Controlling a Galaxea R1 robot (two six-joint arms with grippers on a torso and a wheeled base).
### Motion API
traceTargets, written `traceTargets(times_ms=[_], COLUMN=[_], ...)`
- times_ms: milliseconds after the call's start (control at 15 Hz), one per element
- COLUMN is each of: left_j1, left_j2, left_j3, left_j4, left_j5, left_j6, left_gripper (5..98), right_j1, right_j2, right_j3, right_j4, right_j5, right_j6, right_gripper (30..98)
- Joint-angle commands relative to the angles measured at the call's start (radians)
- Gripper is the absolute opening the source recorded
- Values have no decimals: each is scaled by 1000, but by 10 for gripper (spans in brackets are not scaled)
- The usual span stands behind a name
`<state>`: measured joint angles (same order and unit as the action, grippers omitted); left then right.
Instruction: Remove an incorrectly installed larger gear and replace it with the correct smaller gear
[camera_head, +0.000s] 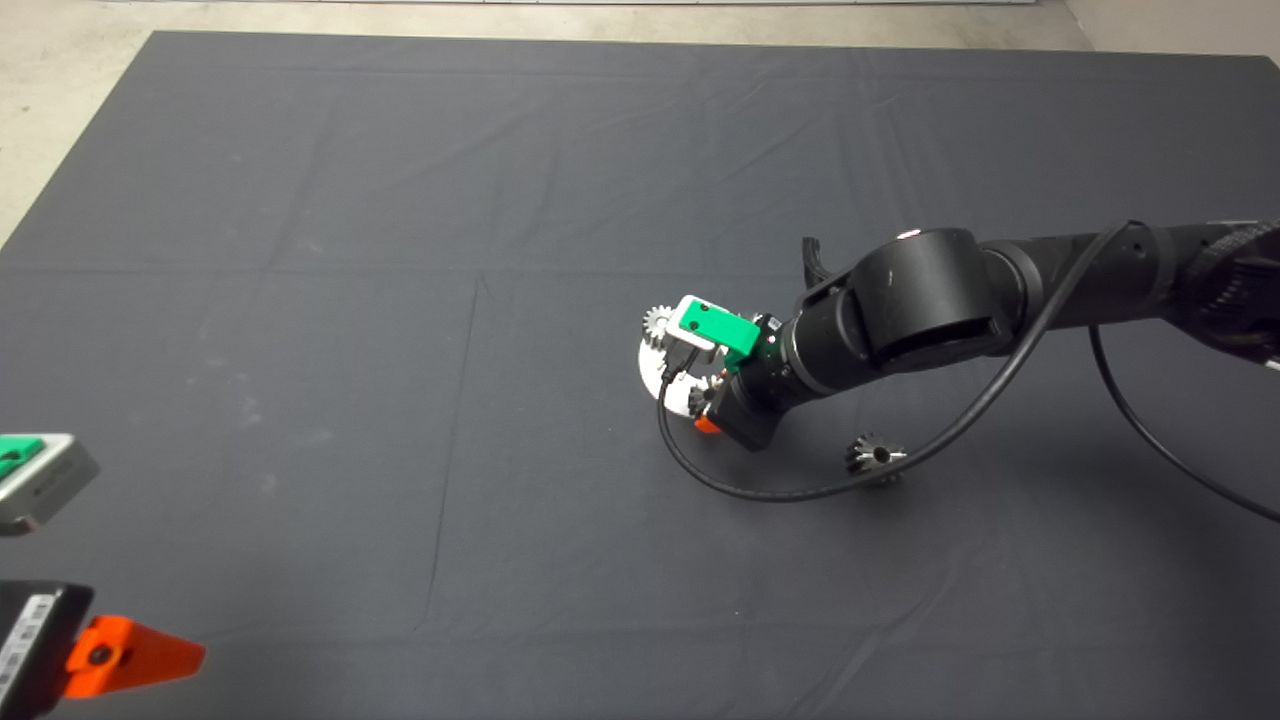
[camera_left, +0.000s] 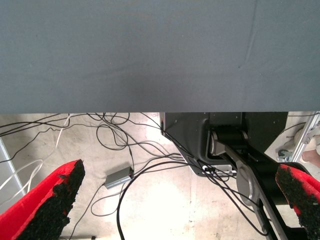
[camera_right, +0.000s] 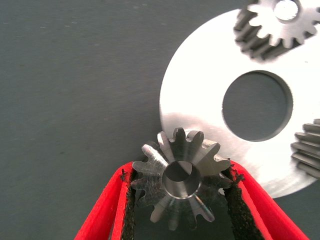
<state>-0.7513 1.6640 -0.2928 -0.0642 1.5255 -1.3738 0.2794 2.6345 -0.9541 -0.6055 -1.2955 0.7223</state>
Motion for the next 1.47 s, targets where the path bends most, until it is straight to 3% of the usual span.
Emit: traceTargets(times_ms=[0, 1400], left_j1=[-5, -5], left_j2=[-5, -6], left_j3=[15, 17], left_j4=[-19, -19], left_j5=[44, 42], left_j6=[2, 1], left_gripper=[981, 981], right_j1=[12, -6], right_j2=[3, 0], right_j3=[-11, -20], right_j4=[-38, -112], right_j5=[10, 13], right_j6=[-4, 14], right_gripper=[404, 404])
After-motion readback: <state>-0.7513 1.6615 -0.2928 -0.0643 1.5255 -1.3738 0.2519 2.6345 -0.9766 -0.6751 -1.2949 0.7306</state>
